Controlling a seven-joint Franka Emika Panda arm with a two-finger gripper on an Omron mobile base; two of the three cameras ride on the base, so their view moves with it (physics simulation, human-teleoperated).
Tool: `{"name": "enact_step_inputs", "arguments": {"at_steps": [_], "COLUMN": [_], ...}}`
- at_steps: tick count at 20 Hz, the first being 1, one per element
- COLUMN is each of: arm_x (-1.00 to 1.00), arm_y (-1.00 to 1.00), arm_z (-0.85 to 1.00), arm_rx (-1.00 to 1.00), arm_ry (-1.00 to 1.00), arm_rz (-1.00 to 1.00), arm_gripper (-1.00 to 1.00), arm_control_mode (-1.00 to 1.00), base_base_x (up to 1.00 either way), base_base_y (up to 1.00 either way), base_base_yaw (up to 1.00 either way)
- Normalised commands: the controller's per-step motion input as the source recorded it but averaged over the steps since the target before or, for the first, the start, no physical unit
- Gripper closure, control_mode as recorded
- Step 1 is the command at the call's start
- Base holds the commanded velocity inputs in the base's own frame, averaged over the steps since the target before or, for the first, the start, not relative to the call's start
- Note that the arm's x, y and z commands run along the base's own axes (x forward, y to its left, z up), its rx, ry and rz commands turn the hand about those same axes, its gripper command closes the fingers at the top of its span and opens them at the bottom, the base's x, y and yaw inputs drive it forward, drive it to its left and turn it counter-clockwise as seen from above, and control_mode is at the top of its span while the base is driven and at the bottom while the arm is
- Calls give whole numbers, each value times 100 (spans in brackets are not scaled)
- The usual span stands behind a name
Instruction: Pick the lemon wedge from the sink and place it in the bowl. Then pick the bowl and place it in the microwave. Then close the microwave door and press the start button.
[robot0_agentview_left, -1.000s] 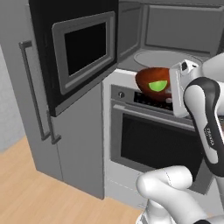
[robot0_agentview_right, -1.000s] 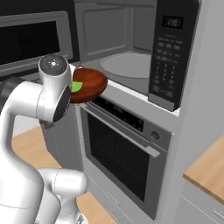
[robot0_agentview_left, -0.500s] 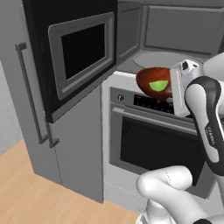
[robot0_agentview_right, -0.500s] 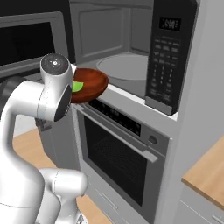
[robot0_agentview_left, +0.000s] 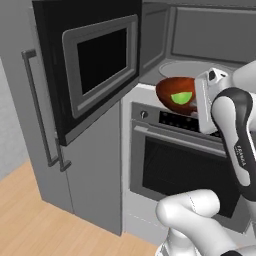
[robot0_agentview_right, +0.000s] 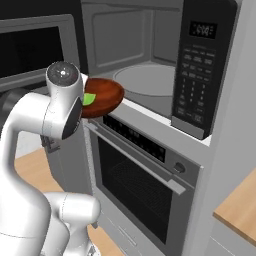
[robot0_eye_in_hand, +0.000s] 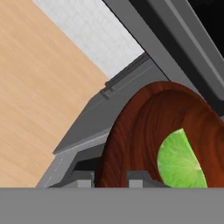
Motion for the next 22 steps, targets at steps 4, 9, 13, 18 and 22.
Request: {"name": "enact_step_inputs", "arguments": {"at_steps": [4, 9, 13, 18, 22], "arm_x": [0, 0, 0, 0, 0], "arm_y": [0, 7, 16, 1, -1], "arm_z": [0, 24, 25, 29, 25], "arm_rx": [0, 0, -2, 0, 0], "arm_ry": [0, -1, -5, -4, -5], "arm_rz": [0, -3, -20, -27, -22], "arm_gripper": [100, 100, 100, 100, 100], "arm_control_mode": [100, -100, -100, -100, -100], "base_base_x": [0, 0, 0, 0, 0], "base_base_y": [0, 0, 0, 0, 0], "base_base_yaw": [12, 0, 0, 0, 0]}}
